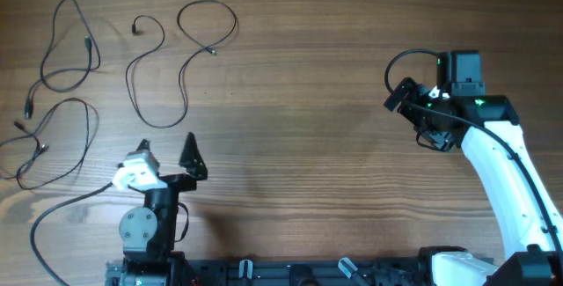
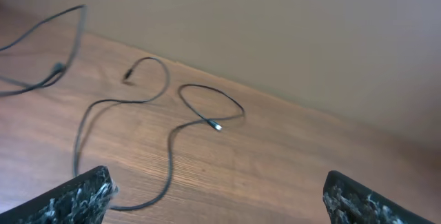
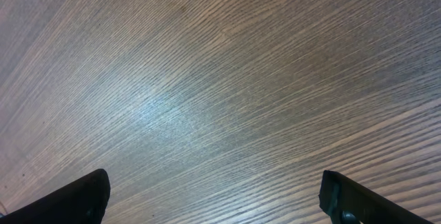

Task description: Untangle cables

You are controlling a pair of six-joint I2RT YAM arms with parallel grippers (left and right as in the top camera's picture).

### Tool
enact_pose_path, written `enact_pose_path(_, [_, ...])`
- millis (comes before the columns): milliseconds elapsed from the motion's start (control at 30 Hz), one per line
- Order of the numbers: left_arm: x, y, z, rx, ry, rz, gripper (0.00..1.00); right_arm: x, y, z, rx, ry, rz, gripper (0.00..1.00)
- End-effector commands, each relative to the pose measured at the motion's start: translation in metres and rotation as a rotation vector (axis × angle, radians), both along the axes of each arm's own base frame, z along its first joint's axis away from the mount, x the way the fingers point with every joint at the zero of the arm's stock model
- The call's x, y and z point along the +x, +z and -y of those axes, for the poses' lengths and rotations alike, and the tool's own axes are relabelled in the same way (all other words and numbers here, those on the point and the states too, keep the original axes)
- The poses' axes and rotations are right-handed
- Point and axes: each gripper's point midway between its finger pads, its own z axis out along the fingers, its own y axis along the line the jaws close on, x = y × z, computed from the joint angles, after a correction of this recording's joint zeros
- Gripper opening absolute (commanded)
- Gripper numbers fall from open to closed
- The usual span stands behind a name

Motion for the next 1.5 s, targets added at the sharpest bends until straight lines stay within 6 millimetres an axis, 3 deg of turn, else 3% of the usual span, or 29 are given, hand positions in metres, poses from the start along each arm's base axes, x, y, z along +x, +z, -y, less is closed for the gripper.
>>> enact_pose_path(0, [0.000,-0.004,0.012,0.106,-0.080,0.000,1.00,0.000,0.004,-0.002,0.012,0.003,0.013,1.00])
enact_pose_path(833, [0.000,-0.003,0.012,0.101,-0.082,0.002,1.00,-0.001,0.004,-0.001,0.012,-0.001,0.011,1.00])
enact_pose_path(1000, [0.000,-0.003,0.012,0.102,-0.082,0.002,1.00,-0.003,0.019,0.001,0.013,-0.007,0.068,1.00])
enact_pose_path(1133, [0.000,-0.003,0.012,0.102,-0.082,0.002,1.00,-0.025,0.037,-0.002,0.016,0.004,0.170,1.00])
enact_pose_path(1333, [0.000,-0.003,0.012,0.102,-0.082,0.002,1.00,-0.076,0.053,0.000,0.022,0.006,0.400,1.00])
enact_pose_path(1467, [0.000,-0.003,0.012,0.102,-0.082,0.002,1.00,-0.095,0.071,0.000,0.026,0.006,0.543,1.00])
